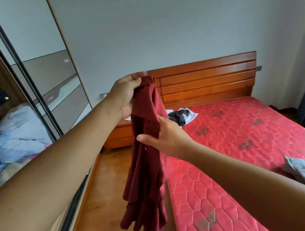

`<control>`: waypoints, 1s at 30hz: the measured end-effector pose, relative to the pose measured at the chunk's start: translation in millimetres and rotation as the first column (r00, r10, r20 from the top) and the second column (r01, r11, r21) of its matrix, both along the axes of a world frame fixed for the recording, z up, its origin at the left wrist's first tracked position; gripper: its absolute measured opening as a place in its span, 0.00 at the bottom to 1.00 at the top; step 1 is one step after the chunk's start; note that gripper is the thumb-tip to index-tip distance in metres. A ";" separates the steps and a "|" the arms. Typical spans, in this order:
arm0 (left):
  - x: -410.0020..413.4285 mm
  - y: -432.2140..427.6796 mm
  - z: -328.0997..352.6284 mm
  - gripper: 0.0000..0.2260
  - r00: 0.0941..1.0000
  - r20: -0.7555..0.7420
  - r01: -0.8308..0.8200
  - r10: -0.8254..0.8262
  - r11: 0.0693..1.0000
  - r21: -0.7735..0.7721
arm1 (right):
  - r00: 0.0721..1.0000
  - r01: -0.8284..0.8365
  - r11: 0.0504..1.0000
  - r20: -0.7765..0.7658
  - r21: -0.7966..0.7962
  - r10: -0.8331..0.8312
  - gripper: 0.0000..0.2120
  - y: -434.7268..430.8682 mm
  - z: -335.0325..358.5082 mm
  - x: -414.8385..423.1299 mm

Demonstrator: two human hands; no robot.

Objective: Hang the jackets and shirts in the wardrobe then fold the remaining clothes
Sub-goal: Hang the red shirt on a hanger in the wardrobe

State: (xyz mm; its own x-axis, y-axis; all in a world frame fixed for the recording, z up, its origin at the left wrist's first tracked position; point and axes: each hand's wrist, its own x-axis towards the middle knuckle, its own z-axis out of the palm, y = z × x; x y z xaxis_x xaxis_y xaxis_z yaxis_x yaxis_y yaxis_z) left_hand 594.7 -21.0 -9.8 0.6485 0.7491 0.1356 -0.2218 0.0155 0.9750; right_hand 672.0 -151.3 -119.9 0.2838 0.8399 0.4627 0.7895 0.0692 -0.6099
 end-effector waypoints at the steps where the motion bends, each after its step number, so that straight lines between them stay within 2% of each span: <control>1: -0.5 0.7 1.5 0.12 1.000 0.021 -0.008 0.008 1.000 -0.001 | 1.000 0.021 0.999 0.006 -0.042 -0.020 0.18 5.5 -3.3 -0.2; 4: -7.0 6.7 4.8 0.12 0.995 0.095 -0.024 0.027 0.999 -0.035 | 0.986 0.136 0.985 -0.083 -0.106 -0.145 0.11 21.6 -12.5 9.3; 6: -14.1 12.9 6.3 0.13 0.993 0.114 -0.029 0.032 0.999 -0.032 | 0.954 0.170 0.983 -0.238 -0.070 -0.182 0.10 27.8 -9.1 14.0; 8: -21.1 19.7 3.9 0.15 0.996 0.083 -0.027 0.025 1.000 0.016 | 0.932 0.210 0.978 -0.299 -0.013 -0.204 0.10 28.5 6.4 14.2; 11: -30.5 34.7 -13.4 0.24 0.987 -0.147 -0.022 0.058 0.972 0.234 | 0.949 0.220 0.972 -0.248 0.080 -0.195 0.11 29.8 37.7 16.1; 13: -37.6 40.9 -28.1 0.33 0.931 -0.344 0.033 0.119 0.914 0.405 | 0.956 0.220 0.973 -0.214 0.075 -0.199 0.11 38.0 56.1 21.3; 14: -40.5 40.5 -34.0 0.35 0.894 -0.428 0.086 0.136 0.883 0.461 | 0.951 0.233 0.971 -0.223 0.054 -0.216 0.10 43.7 62.8 25.0; 16: -44.5 30.1 -43.4 0.37 0.820 -0.548 0.207 0.162 0.810 0.549 | 0.912 0.225 0.974 -0.351 -0.003 -0.212 0.08 51.1 74.2 29.7; 18: -41.5 24.3 -51.7 0.39 0.792 -0.567 0.244 0.226 0.734 0.634 | 0.848 0.110 0.989 -0.509 -0.100 -0.146 0.07 50.5 82.1 31.2; 20: -36.1 22.0 -55.3 0.43 0.804 -0.529 0.236 0.271 0.671 0.703 | 0.815 -0.053 0.981 -0.575 -0.184 -0.064 0.06 45.2 87.0 29.5; 21: -32.6 24.0 -55.9 0.42 0.814 -0.521 0.244 0.259 0.660 0.710 | 0.812 -0.118 0.970 -0.582 -0.211 -0.028 0.05 42.5 89.0 28.9; 22: -28.8 26.2 -56.3 0.35 0.831 -0.515 0.259 0.210 0.673 0.693 | 0.811 -0.158 0.962 -0.585 -0.221 -0.001 0.04 41.2 89.6 29.8; 24: -24.1 26.0 -57.7 0.10 0.856 -0.502 0.278 0.124 0.709 0.648 | 0.814 -0.180 0.958 -0.580 -0.225 0.017 0.06 37.8 88.5 35.2; 25: -21.4 24.6 -59.2 0.07 0.870 -0.474 0.258 0.138 0.692 0.674 | 0.830 -0.176 0.952 -0.558 -0.249 0.008 0.09 34.6 86.3 40.8; 28: -12.0 22.9 -63.7 0.09 0.893 -0.398 0.143 0.212 0.704 0.696 | 0.937 -0.143 0.870 -0.347 -0.473 -0.035 0.21 17.3 68.5 59.3; 30: -8.7 24.0 -64.0 0.13 0.882 -0.381 0.068 0.275 0.728 0.682 | 0.985 -0.097 0.749 -0.171 -0.655 -0.022 0.21 6.4 46.0 66.4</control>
